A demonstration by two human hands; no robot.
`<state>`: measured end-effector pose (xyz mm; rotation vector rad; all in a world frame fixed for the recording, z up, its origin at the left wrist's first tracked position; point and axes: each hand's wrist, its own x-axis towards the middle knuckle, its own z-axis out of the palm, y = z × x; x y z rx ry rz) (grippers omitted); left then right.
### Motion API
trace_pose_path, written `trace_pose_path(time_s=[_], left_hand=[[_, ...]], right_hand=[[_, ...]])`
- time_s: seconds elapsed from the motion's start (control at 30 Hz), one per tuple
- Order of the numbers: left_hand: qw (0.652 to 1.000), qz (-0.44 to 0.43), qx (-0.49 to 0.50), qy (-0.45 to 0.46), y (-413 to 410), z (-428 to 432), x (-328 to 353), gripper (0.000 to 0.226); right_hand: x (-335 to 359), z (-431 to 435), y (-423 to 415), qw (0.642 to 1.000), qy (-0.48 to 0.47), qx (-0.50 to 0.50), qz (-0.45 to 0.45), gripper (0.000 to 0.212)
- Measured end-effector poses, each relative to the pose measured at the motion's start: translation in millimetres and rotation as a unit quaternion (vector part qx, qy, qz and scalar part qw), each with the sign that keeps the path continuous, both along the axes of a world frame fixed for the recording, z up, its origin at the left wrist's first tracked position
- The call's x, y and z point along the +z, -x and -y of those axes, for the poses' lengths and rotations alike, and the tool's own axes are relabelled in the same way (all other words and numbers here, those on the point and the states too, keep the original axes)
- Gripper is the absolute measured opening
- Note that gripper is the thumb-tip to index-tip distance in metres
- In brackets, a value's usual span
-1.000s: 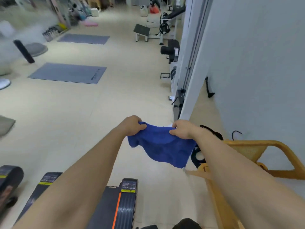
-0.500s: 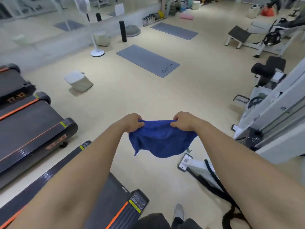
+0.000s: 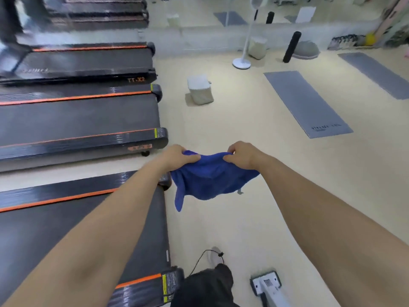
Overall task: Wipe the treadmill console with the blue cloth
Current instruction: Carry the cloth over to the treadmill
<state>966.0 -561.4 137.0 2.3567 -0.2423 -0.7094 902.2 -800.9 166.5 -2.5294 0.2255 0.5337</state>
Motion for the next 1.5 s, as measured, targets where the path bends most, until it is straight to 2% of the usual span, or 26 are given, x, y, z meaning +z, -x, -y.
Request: trace_pose_path(time_s=[0.13, 0.3, 0.37, 0.5, 0.63, 0.8, 0.9, 1.0, 1.13, 1.3, 1.5], left_hand=[[0.996, -0.012, 0.082, 0.019, -40.0, -41.4, -10.8, 0.040], [0.979, -0.027, 0.201, 0.029, -63.9, -112.6, -15.9, 0.034], [0.968, -0.030, 0.247, 0.031, -65.9, -141.1, -14.2, 0.032], [0.940, -0.029, 0.339, 0.023, -65.7, -196.0, -10.9, 0.045], [0.904, -0.032, 0.427, 0.007, -59.6, -245.6, -5.1, 0.033], [0.824, -0.004, 0.563, -0.056, -42.5, -310.7, 9.9, 0.041], [0.759, 0.039, 0.642, -0.096, -23.4, -339.1, 33.4, 0.031], [0.684, 0.078, 0.713, -0.135, -2.7, -363.3, 61.4, 0.027], [0.618, 0.112, 0.759, -0.173, 22.9, -404.5, 90.7, 0.022], [0.577, 0.104, 0.783, -0.206, 45.3, -465.5, 101.1, 0.018], [0.547, 0.115, 0.806, -0.194, 77.9, -578.2, 110.6, 0.016]], right_hand=[[-9.4, -36.4, -87.9, 0.997, -0.023, 0.071, 0.008, 0.031], [-8.9, -116.2, -171.7, 0.977, -0.023, 0.213, 0.008, 0.021], [-9.8, -152.2, -196.7, 0.961, -0.015, 0.275, 0.003, 0.021], [-11.4, -226.2, -242.8, 0.925, -0.016, 0.380, -0.004, 0.023], [-15.3, -310.6, -284.3, 0.877, -0.019, 0.481, -0.007, 0.024], [-2.9, -430.2, -314.7, 0.804, -0.066, 0.591, 0.019, 0.027], [20.2, -497.4, -313.5, 0.754, -0.106, 0.647, 0.040, 0.028], [44.4, -551.8, -305.3, 0.719, -0.132, 0.681, 0.047, 0.027], [70.2, -619.4, -287.1, 0.665, -0.144, 0.730, 0.073, 0.032], [80.2, -707.2, -262.1, 0.632, -0.141, 0.757, 0.091, 0.022], [82.0, -840.5, -226.5, 0.608, -0.159, 0.776, 0.058, 0.027]])
